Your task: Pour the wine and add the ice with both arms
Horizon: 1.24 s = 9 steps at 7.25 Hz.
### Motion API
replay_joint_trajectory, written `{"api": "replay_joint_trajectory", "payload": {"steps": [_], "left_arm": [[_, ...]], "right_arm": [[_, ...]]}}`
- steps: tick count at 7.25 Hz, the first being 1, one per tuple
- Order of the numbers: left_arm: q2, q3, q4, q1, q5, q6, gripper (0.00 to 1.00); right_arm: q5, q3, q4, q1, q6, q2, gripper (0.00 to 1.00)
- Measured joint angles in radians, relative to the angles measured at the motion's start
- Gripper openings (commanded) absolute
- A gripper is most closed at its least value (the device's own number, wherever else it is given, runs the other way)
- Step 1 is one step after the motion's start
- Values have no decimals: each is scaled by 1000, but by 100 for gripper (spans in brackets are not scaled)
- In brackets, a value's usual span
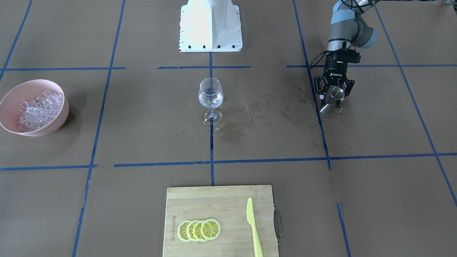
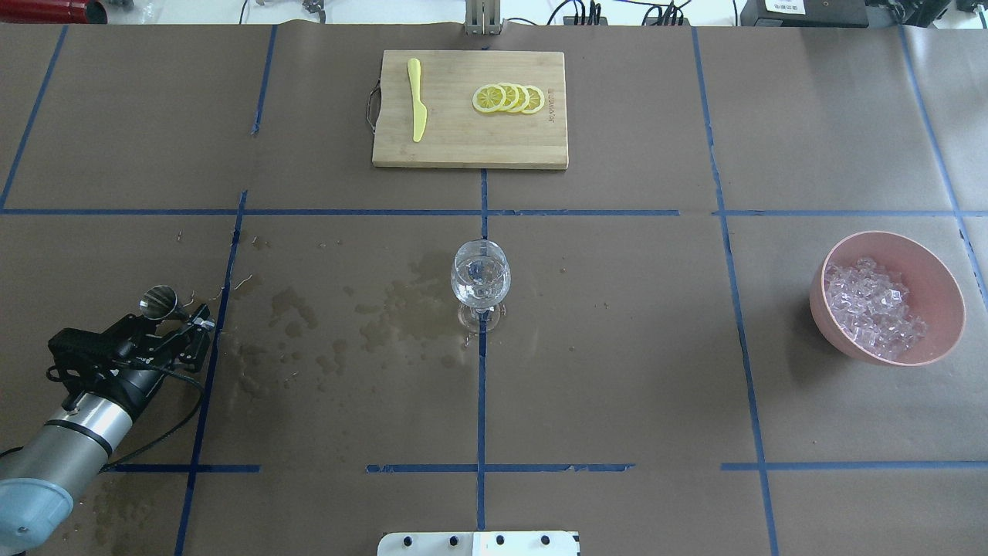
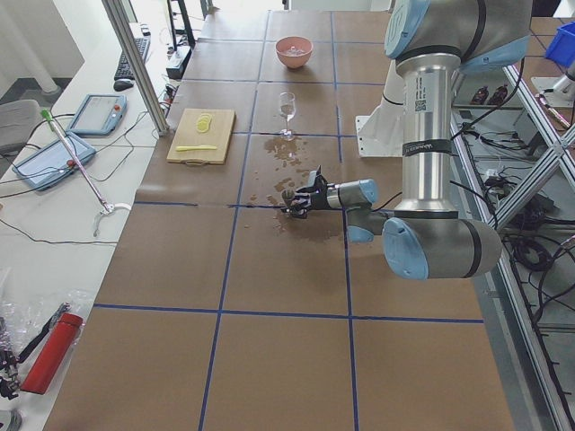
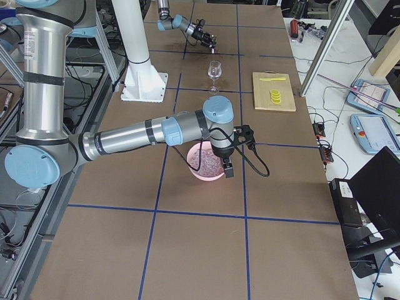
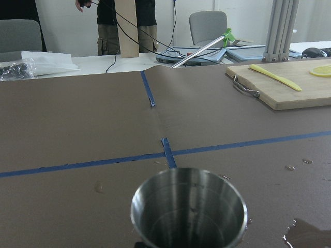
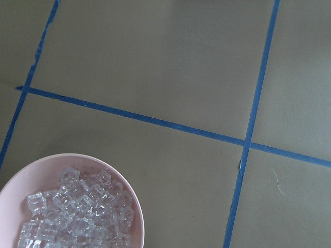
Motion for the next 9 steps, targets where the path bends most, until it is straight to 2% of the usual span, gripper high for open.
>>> {"api": "replay_joint_trajectory", "payload": {"steps": [6,7,9], "left_arm": [[2,-23,-124,-3,165,13,100],[6,-40,-154,-4,169,44,100],[15,-65,-329,-9,152,268,99]], "right_arm": [[0,-1,-1,0,0,0,100],[1,-1,-1,0,0,0,100],[1,-1,-1,0,0,0,100]]}}
